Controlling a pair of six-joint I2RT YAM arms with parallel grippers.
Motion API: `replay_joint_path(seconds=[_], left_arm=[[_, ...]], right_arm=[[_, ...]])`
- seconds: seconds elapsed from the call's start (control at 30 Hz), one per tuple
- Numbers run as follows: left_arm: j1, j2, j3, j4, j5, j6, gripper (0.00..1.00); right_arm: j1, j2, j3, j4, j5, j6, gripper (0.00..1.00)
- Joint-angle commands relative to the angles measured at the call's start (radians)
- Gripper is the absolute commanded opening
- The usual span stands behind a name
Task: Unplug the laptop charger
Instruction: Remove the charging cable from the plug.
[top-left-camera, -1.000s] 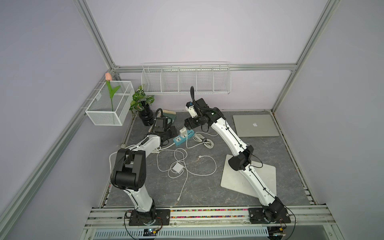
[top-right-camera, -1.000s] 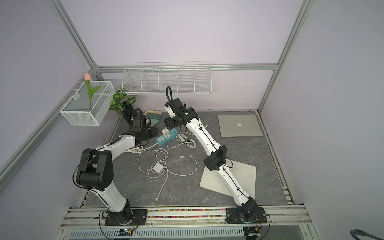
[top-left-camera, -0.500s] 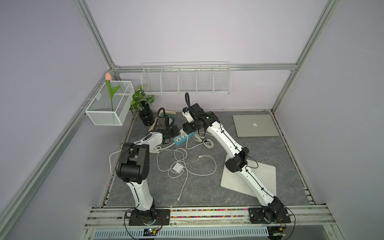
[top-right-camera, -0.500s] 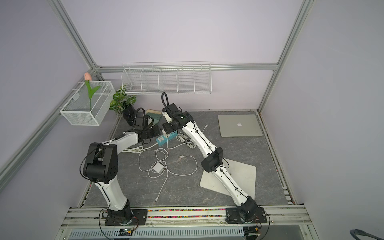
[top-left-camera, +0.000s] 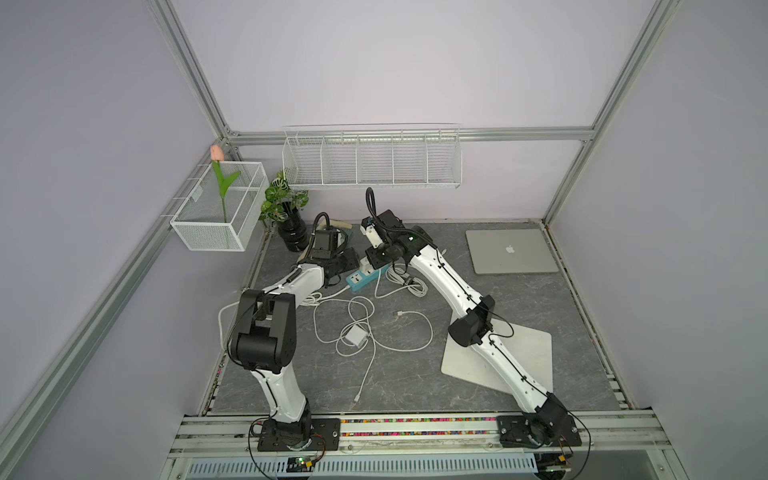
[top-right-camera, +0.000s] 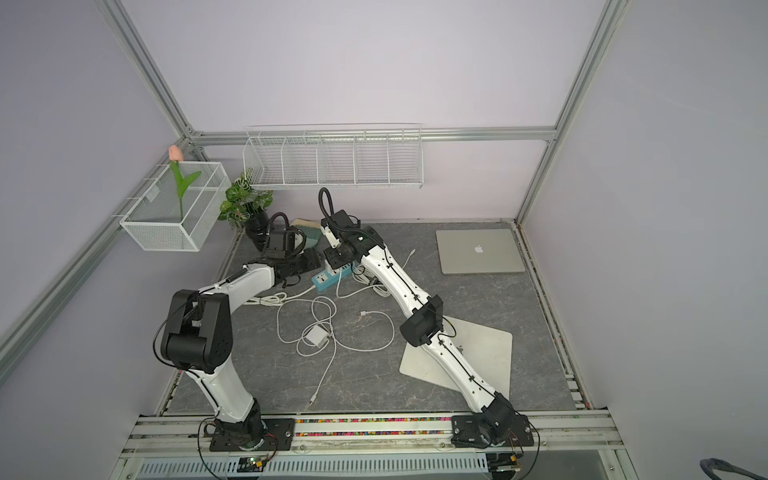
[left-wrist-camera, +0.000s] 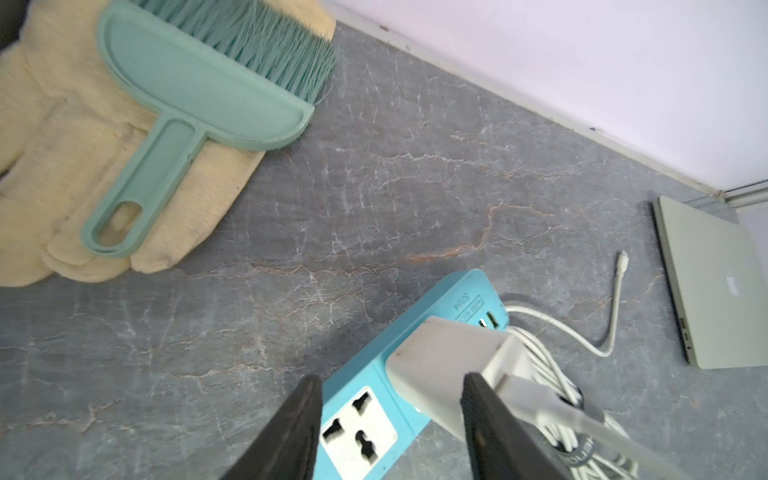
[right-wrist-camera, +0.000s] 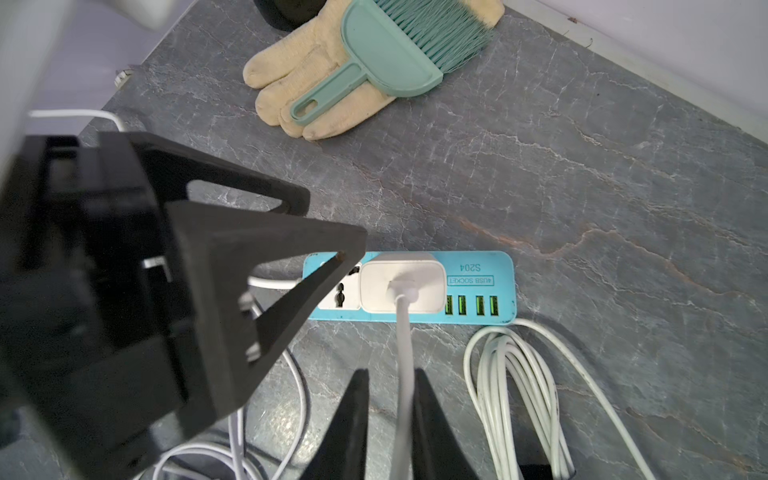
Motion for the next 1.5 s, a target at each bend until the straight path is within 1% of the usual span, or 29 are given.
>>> replay_joint_path(seconds=[0.0, 0.13, 0.37, 0.6, 0.67, 0.73, 0.8, 0.83, 1.13, 1.47], left_arm=[[-0.006, -0.043, -0.005, 0.024, 0.006, -0.018, 0.58], [-0.006, 0.023, 0.037, -0.009, 0.051, 0.018, 0.57], [-0.010, 0.092, 0.057, -0.007, 0.089, 0.029, 0.57], [-0.012, 0.133, 0.055, -0.032, 0.065, 0.046, 0.55], [-0.012, 0.144, 0.064, -0.052, 0.058, 0.048, 0.51], [-0.012, 0.148, 0.063, -0.066, 0.055, 0.052, 0.44], [-0.012, 0.146, 0.054, -0.069, 0.049, 0.058, 0.44], [-0.012, 0.148, 0.053, -0.078, 0.042, 0.064, 0.44], [-0.012, 0.159, 0.020, -0.095, 0.041, 0.093, 0.42], [-0.012, 0.177, 0.012, -0.096, 0.035, 0.114, 0.40]], right_arm=[[0.008, 0.026, 0.035, 0.025, 0.003, -0.015, 0.21], [0.012, 0.029, 0.035, 0.041, 0.004, -0.010, 0.20], [0.013, 0.028, 0.032, 0.051, 0.017, -0.008, 0.20], [0.016, 0.033, 0.031, 0.059, 0.013, -0.010, 0.19], [0.018, 0.029, 0.031, 0.061, 0.018, -0.011, 0.16], [0.019, 0.021, 0.031, 0.065, 0.017, -0.014, 0.13], [0.021, 0.012, 0.032, 0.071, 0.017, -0.024, 0.08], [0.022, 0.008, 0.032, 0.077, 0.018, -0.028, 0.07], [0.027, -0.013, 0.031, 0.108, -0.007, -0.048, 0.07], [0.033, -0.062, 0.032, 0.104, -0.006, -0.080, 0.07]])
